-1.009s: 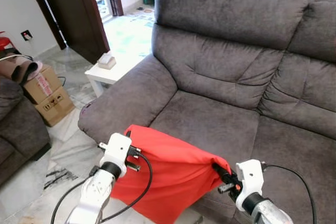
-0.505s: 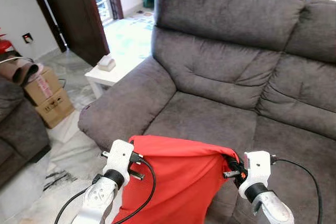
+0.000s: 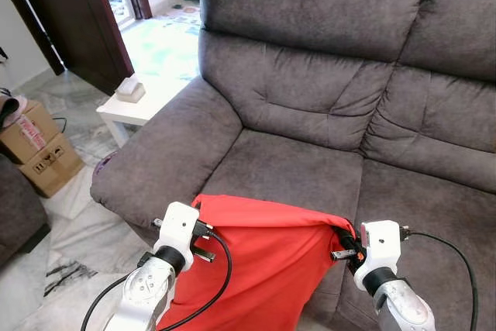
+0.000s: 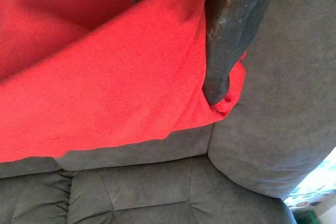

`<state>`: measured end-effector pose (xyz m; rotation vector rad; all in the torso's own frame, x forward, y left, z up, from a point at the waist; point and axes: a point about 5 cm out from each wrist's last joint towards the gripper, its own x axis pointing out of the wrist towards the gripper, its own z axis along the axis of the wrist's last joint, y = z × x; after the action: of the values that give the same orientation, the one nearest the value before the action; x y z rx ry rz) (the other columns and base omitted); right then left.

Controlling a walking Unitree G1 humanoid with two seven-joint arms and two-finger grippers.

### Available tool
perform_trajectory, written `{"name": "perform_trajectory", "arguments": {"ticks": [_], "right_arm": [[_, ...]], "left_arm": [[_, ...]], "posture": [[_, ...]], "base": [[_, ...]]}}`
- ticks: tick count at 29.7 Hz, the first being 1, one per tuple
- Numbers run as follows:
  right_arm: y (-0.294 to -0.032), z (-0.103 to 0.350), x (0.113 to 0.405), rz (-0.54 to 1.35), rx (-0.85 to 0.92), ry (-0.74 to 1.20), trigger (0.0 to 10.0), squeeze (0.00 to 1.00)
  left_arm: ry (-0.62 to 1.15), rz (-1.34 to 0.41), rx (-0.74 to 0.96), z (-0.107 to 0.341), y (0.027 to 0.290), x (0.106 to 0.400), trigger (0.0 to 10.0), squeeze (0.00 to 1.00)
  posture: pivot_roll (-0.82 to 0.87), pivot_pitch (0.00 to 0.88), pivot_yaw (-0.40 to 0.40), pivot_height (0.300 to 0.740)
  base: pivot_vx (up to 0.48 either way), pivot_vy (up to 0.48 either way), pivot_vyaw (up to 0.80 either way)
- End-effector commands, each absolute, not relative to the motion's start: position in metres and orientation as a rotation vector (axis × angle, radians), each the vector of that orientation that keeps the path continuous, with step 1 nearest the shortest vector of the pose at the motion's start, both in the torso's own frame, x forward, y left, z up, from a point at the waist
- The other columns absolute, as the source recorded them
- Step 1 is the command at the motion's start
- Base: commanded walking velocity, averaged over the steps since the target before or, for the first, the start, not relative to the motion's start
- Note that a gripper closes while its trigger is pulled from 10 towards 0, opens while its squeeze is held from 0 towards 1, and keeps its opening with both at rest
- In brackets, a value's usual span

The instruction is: Move the pillow to the sofa from floor

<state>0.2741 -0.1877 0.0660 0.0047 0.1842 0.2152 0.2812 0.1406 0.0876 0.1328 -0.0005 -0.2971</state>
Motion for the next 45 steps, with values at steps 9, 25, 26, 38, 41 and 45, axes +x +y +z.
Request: {"name": "perform_trajectory", "arguments": {"ticks": [9, 25, 26, 38, 41, 45], "right_arm": [[-0.1961, 0.0737, 0.2758, 0.170, -0.018, 0.132, 10.0, 0.00], [-0.1931, 0.0733, 0.2772, 0.182, -0.029, 0.131, 10.0, 0.00], [-0.1931, 0.0733, 0.2773, 0.181, -0.029, 0.130, 10.0, 0.00], [-0.1873, 0.0749, 0.2778, 0.212, -0.015, 0.106, 10.0, 0.00], [-0.1869, 0.0759, 0.2787, 0.215, -0.016, 0.100, 10.0, 0.00], [-0.1864, 0.0775, 0.2791, 0.225, -0.023, 0.097, 10.0, 0.00]], "left_arm": [[-0.079, -0.292, 0.092, 0.1034, 0.1429, 0.2830, 10.0, 0.00], [-0.075, -0.280, 0.068, 0.1030, 0.1458, 0.2827, 10.0, 0.00], [-0.076, -0.280, 0.067, 0.1032, 0.1457, 0.2828, 10.0, 0.00], [-0.097, -0.258, 0.094, 0.1059, 0.1479, 0.2827, 10.0, 0.00], [-0.099, -0.256, 0.096, 0.1062, 0.1488, 0.2828, 10.0, 0.00], [-0.100, -0.253, 0.094, 0.1064, 0.1489, 0.2827, 10.0, 0.00]], "posture": [[-0.03, 0.104, 0.034, 0.740], [-0.03, 0.105, 0.032, 0.740], [-0.03, 0.105, 0.032, 0.740], [-0.03, 0.102, 0.027, 0.740], [-0.03, 0.102, 0.027, 0.740], [-0.03, 0.101, 0.026, 0.740]], "base": [[0.000, 0.000, -0.79], [0.000, -0.032, -0.80], [0.000, 0.000, -0.79], [0.000, -0.031, -0.26], [0.000, -0.437, 0.00], [0.000, -0.472, 0.00]]}}
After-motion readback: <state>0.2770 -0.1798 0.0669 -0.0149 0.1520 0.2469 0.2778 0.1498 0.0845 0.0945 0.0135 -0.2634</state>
